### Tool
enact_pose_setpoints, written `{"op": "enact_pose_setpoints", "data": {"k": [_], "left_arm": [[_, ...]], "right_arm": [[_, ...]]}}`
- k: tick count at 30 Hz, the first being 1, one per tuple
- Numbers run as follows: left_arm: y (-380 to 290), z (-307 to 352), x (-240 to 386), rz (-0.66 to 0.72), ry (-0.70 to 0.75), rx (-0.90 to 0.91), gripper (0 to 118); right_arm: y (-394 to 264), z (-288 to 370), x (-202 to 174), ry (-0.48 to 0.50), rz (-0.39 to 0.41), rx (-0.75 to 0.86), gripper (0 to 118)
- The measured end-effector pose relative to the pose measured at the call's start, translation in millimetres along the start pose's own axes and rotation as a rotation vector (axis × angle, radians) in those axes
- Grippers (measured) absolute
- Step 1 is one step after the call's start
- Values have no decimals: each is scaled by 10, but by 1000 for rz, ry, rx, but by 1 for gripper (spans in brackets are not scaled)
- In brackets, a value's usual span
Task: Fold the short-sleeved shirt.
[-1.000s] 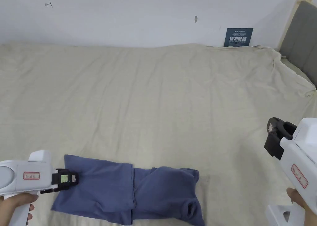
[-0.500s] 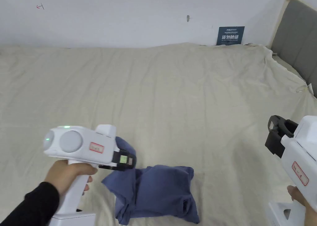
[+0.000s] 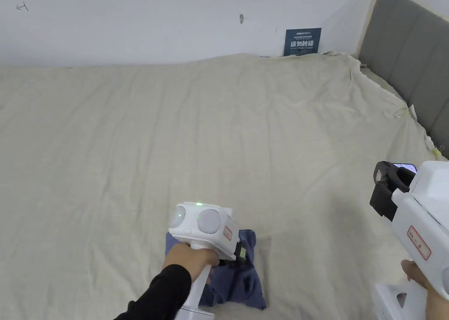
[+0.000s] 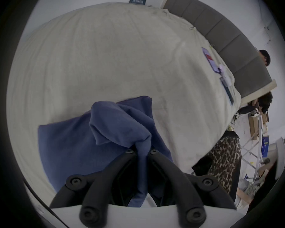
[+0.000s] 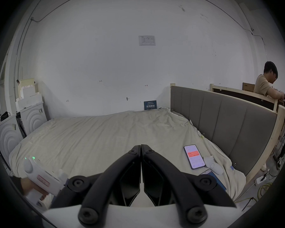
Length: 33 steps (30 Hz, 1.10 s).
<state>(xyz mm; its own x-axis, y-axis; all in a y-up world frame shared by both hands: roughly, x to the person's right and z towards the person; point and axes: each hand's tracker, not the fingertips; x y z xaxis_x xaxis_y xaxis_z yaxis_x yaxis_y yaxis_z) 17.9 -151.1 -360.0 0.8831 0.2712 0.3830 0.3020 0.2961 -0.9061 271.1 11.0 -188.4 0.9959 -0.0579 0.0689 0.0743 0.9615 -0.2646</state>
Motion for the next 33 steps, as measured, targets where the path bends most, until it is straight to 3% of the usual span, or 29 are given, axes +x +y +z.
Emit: {"op": "enact_pose_setpoints", "data": {"k": [2,4,8,9,13,16,19,23,25,27,33], "left_arm": [[-19,-44,31,2,16,7,12],[-30,-44,55,-11,22,32,27],[-44,218,80,1,-31,86,88],[-44,313,81,6,-28,121,93],[-41,825,11,13,-72,274,93],[-115,1082,-167,30,-21,381,93],[-229,1175,-335,14,109,507,85],[-436,1107,-524,34,187,625,13],[-542,1058,-606,62,164,632,10],[-637,925,-662,60,165,652,0],[-840,462,-535,-38,235,617,0]], "right_arm": [[-8,16,21,-6,1,-1,0],[-11,21,43,-10,1,-3,0],[-13,25,65,-17,-4,-3,0],[-11,24,65,-17,-6,-3,0],[13,30,33,-10,-3,2,0],[37,36,-2,-2,-5,9,0],[56,38,-36,5,-6,16,0],[65,33,-64,13,-6,19,0],[59,20,-71,14,-4,15,0],[45,13,-69,13,-4,10,0],[-14,-18,-22,13,-15,-2,0]]}}
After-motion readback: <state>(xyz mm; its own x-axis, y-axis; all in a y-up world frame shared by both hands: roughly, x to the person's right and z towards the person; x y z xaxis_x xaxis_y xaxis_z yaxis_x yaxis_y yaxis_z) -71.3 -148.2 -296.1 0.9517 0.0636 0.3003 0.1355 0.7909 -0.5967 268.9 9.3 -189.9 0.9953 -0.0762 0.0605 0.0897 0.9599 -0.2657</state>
